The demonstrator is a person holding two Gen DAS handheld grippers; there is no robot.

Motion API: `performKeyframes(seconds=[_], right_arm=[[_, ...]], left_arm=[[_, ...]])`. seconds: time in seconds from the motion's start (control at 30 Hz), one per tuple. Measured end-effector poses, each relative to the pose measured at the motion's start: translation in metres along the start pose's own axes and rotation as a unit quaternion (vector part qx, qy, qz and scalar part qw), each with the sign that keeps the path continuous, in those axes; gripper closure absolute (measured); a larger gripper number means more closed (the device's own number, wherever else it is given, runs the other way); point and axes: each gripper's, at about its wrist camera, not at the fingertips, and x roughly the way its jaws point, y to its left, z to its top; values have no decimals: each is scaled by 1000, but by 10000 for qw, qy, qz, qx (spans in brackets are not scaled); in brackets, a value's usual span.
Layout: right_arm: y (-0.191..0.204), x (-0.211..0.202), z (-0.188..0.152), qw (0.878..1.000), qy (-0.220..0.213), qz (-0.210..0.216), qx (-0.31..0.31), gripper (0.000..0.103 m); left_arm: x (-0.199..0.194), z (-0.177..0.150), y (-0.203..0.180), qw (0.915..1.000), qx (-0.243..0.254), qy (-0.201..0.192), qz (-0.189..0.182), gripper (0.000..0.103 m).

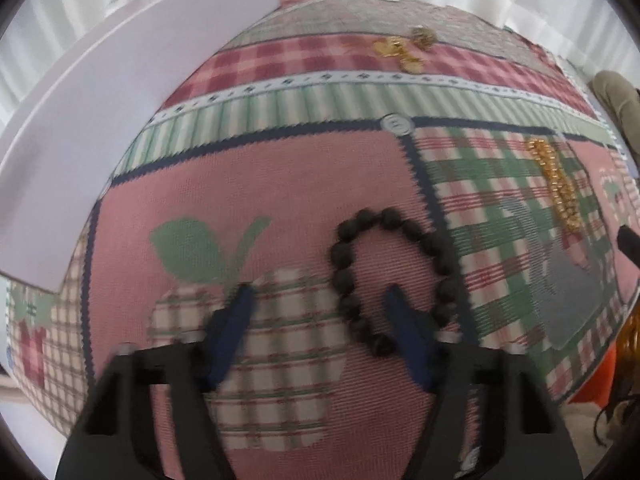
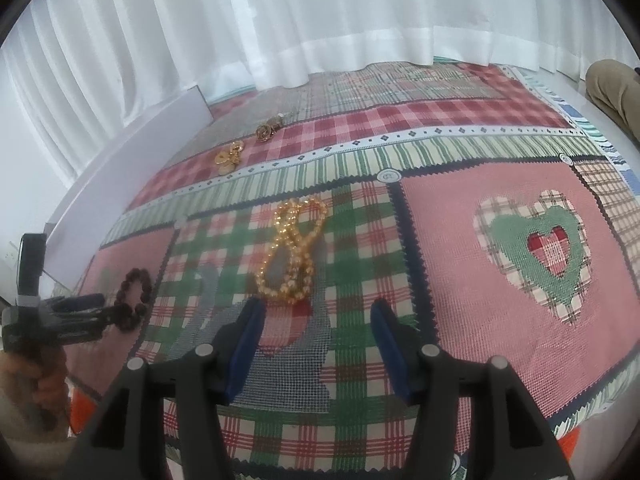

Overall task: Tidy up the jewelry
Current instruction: 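Grasp the black bead bracelet with the left tool while the right tool holds the gold necklace, then carry the black bracelet and gold necklace over the box and open both tools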

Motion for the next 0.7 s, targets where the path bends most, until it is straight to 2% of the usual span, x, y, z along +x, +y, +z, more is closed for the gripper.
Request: performKeyframes(seconds=[0.07,0.1,0.27,0.43,0.53,0.63,0.7], right_arm=[[0,0,1,10000,8,8,-16,46],[-1,-1,2,10000,10,2,-19,46],[-19,-8,9,9998,10,-131,120,46],[-15,0,14,9993,374,57,-55,46],[3,16,20,9969,658,359,-223,46],[19,36,26,9959,736,27,-528,46],[29,49,32,9946,736,-50,-729,46]], left_arm=[[-1,3,-9,9999,149,-9,-45,92],[0,5,-11,9998,152,14,-83,92],[-7,17,15,9938,-606,-73,-932,93],[-36,19,41,9784,-1184,-307,-1668,93],[-49,19,41,9762,-1233,-459,-1725,93],[-55,20,42,9763,-1210,-552,-1707,93],[-57,18,43,9780,-1180,-599,-1613,93]])
